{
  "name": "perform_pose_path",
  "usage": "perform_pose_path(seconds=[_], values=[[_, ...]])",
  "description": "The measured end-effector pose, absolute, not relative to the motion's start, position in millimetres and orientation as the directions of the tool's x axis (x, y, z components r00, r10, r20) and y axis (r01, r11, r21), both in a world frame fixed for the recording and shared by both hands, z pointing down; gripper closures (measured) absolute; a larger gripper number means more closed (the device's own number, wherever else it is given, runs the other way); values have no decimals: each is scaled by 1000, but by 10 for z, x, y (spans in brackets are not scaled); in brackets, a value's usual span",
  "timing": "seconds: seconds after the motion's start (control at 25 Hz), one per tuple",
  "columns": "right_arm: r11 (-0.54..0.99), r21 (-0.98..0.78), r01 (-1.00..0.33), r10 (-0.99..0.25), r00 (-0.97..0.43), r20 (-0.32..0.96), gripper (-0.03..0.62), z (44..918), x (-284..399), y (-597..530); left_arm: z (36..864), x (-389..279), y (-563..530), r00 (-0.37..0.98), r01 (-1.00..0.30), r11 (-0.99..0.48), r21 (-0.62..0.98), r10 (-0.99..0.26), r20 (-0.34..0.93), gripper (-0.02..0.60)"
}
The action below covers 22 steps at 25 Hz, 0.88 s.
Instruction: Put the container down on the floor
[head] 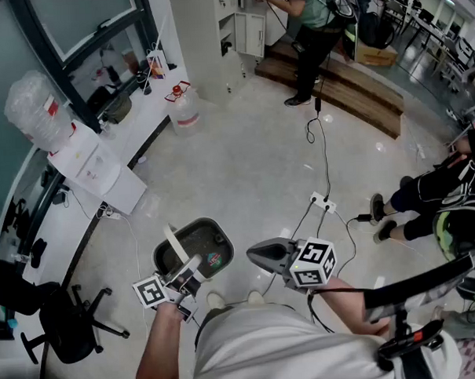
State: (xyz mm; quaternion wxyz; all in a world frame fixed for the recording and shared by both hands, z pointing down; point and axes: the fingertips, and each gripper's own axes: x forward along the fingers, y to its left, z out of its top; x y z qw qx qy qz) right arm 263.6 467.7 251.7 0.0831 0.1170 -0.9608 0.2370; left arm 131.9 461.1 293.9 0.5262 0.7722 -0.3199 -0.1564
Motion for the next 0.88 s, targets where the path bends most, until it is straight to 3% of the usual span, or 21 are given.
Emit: perform_pose_path(seconds=[0.6,0.88], values=[[911,-381,-158,-51,-960,277,579,2450,2590,4400,3028,1625,4184,780,-319,-258,912,-618,98,511],[889,-422,-179,-70,-963,260,579,2496,2261,3939,3220,1524,3794,804,-271,-228,935,-588,90,511]])
